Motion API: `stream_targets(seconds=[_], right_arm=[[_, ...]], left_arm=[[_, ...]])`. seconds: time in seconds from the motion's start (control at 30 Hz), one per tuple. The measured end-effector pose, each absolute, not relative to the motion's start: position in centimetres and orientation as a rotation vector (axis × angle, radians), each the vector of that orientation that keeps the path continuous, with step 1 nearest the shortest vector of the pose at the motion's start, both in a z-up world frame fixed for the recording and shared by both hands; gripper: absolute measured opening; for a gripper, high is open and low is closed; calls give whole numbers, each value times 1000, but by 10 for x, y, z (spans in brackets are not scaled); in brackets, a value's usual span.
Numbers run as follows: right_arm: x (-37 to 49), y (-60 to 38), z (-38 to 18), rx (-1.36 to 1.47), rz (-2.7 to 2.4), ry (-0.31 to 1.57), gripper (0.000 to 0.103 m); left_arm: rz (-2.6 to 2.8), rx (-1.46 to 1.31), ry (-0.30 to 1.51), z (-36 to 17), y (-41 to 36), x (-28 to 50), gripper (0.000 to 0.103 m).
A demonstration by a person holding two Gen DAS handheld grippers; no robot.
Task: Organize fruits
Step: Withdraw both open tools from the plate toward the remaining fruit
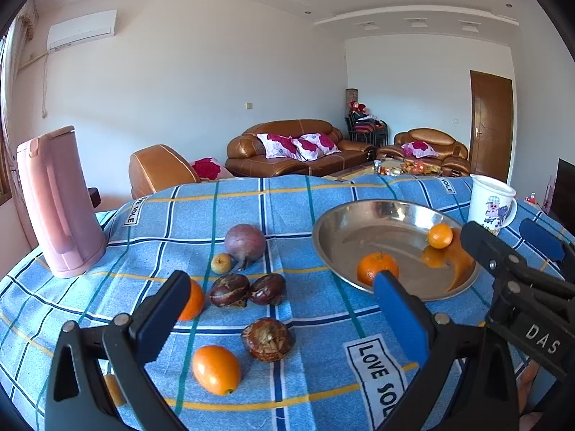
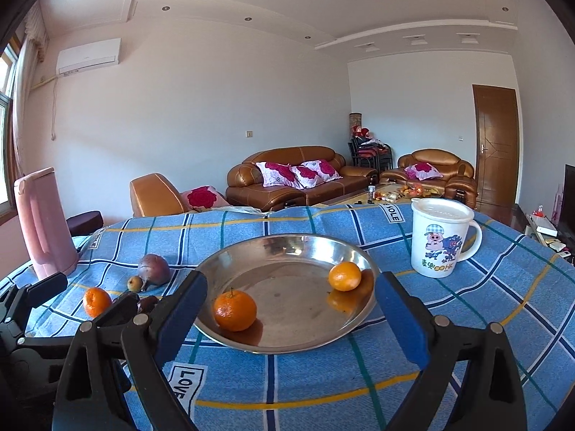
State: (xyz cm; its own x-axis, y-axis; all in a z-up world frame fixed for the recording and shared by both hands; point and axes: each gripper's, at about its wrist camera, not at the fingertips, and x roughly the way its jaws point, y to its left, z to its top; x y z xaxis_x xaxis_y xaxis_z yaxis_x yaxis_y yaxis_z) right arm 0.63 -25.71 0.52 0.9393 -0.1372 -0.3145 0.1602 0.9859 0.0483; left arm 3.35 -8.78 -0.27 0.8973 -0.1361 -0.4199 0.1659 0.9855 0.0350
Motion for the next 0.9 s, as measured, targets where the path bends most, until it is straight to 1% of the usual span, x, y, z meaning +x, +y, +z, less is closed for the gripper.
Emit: stream_targets(seconds=[0.63, 0.9], right_arm=[[9, -199, -2, 74, -21, 380, 95], [20, -172, -9, 68, 76, 471, 95]], left_arm=[[-117, 42, 519, -10, -21, 29, 103], [-152, 72, 610, -19, 25, 28, 103]])
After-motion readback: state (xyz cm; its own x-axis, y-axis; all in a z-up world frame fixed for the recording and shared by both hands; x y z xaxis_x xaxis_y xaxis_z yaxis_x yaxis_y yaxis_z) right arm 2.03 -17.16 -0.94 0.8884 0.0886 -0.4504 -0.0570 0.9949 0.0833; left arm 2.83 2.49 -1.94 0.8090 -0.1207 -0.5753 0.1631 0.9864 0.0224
